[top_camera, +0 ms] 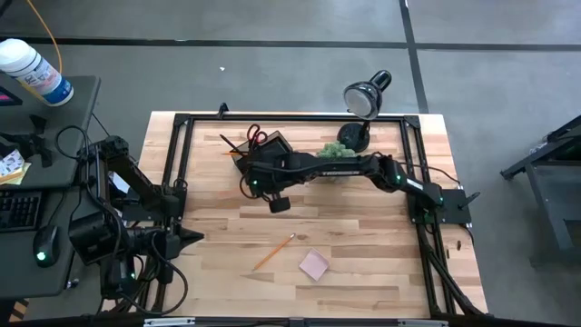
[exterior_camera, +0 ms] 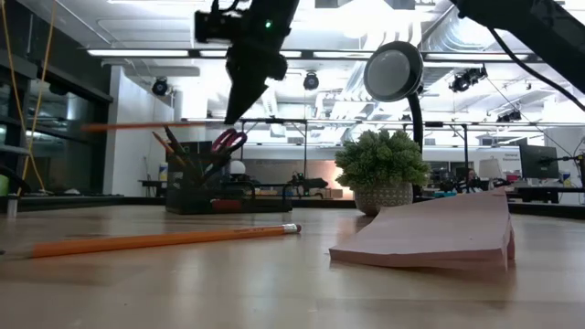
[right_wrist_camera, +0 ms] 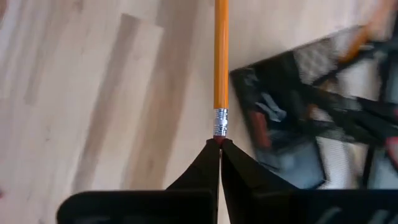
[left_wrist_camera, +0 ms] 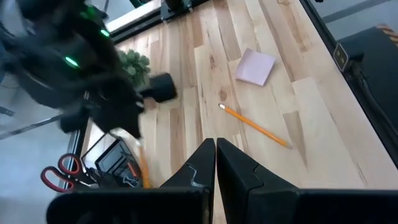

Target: Pick and place office supplies into organizer

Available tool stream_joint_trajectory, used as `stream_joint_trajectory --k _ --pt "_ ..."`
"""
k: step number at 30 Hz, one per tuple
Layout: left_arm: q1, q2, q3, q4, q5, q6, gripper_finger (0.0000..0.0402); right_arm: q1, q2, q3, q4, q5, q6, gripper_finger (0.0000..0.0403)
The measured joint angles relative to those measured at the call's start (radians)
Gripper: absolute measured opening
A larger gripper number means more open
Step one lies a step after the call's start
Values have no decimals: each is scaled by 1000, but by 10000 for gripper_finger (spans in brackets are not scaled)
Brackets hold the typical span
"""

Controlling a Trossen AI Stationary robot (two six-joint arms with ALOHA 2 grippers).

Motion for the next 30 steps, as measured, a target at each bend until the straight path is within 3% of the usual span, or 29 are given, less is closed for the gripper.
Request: stream_joint_trajectory --k 13,19,25,30 --pt "0 0 0 -39 68 -3 5 -24 -96 1 43 120 19 0" --pt "1 0 -3 -37 69 -36 5 -44 -123 1 100 127 54 0" --pt "1 -2 -116 -38 -4 -264 5 -57 -135 1 158 164 55 0" --pt "1 -2 -309 -38 12 -633 5 -80 -139 1 150 164 53 0"
